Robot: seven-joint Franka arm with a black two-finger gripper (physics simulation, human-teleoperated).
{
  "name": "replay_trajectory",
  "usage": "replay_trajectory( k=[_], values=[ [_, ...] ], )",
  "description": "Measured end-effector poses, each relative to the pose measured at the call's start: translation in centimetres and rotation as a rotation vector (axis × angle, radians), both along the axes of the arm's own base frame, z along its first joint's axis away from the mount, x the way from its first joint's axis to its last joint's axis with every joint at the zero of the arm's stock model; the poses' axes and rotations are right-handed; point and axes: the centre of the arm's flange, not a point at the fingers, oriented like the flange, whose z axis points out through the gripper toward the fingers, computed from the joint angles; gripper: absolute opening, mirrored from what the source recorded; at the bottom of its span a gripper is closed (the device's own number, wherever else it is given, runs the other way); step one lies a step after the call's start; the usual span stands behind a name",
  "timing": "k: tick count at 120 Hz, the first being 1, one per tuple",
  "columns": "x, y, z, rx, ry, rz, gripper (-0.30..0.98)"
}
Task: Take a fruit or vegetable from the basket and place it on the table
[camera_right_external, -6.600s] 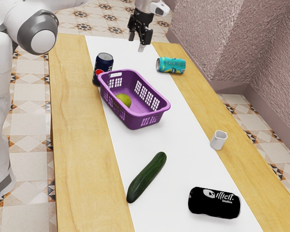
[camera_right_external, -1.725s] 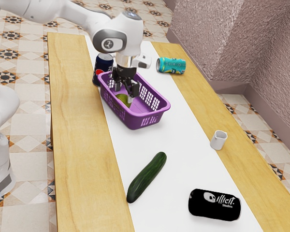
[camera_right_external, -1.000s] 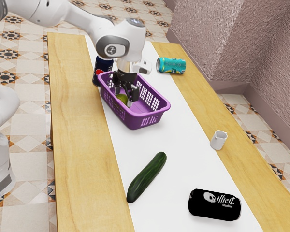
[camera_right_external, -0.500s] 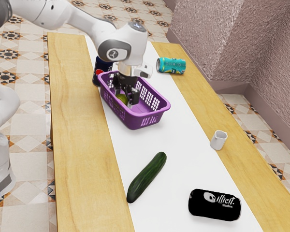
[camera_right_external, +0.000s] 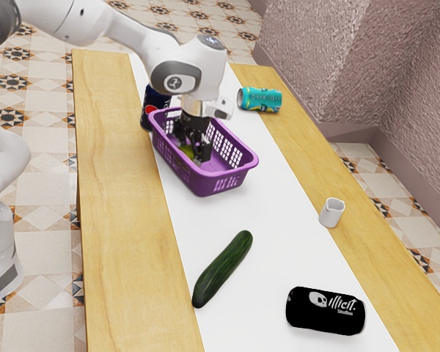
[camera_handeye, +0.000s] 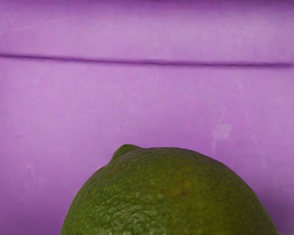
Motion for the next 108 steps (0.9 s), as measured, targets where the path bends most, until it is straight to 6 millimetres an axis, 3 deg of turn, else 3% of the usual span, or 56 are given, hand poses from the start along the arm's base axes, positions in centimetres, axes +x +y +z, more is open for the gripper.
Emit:
replay_trajectory(
  k=[17,24,34,47,55,70,80,97,102,108],
  values=[
    [0.5,-0.5,1.6,0.013,-0.017,-0.006,0.04],
    [1.0,-1.0,2.8,0.018,-0.03,-0.014,0.06],
    [1.8,-1.7,5.6,0.024,-0.062,-0.024,0.05],
    [2.6,-3.0,11.8,0.021,-0.132,-0.041,0.03],
    [2.8,-6.6,15.9,0.022,-0.175,-0.098,0.06],
    [3.5,-14.2,19.5,0.002,-0.199,-0.214,0.06],
    [6.1,-18.5,20.4,0.02,-0.19,-0.238,0.07],
    [10.3,-23.8,18.5,0.026,-0.138,-0.256,0.07],
    [11.2,-24.3,18.0,0.015,-0.126,-0.253,0.06],
    [12.4,-23.2,17.8,0.004,-0.123,-0.224,0.06]
  ],
)
